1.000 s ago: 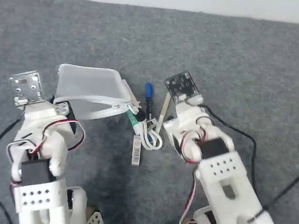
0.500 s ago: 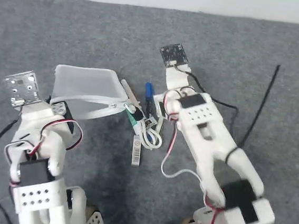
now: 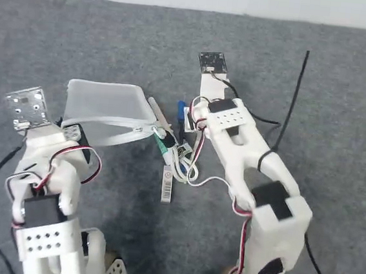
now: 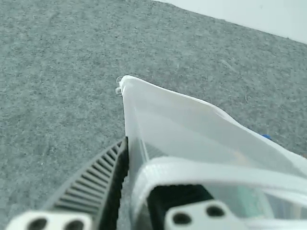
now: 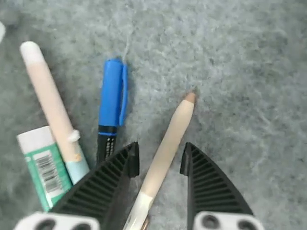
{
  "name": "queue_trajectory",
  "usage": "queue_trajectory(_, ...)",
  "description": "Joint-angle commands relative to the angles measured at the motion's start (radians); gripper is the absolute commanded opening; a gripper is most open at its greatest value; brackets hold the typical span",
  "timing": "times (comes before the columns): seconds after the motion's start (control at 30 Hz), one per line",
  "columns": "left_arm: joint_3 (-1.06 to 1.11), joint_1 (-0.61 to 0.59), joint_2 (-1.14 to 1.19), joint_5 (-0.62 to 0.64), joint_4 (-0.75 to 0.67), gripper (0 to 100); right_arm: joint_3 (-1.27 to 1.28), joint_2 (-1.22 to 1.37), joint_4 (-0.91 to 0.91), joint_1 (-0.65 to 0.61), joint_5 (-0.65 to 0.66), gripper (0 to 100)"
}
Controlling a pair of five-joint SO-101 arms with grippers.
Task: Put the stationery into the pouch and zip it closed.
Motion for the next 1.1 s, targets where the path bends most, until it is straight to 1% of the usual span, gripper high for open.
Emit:
queue_trajectory(0.0, -0.002, -0.008, -0.038, 0.018, 0.005, 1, -0.089, 0.016, 0.010, 0.010, -0.014, 13.3)
queue_trajectory(0.07, -0.002, -0.008, -0.038, 0.018, 0.005, 1, -0.101, 0.036, 0.010, 0.010, -0.014, 12.1)
queue_trajectory(0.17, -0.002, -0.008, -0.038, 0.018, 0.005, 1, -0.121, 0.058, 0.010, 0.010, -0.014, 7.4)
queue_trajectory(0.37, -0.002, -0.008, -0.038, 0.018, 0.005, 1, -0.124, 0.076, 0.010, 0.041, -0.012, 7.2)
queue_trajectory(0.57, -0.002, -0.008, -0.038, 0.018, 0.005, 1, -0.124, 0.099, 0.019, 0.044, -0.008, 7.0)
queue_trajectory(1.0, -0.001, -0.008, -0.038, 0.017, 0.005, 1, -0.345, 0.257, 0.269, 0.044, -0.008, 6.8)
queue_trajectory(1.07, 0.001, -0.008, -0.038, 0.015, 0.005, 1, -0.361, 0.257, 0.285, 0.045, -0.008, 3.6)
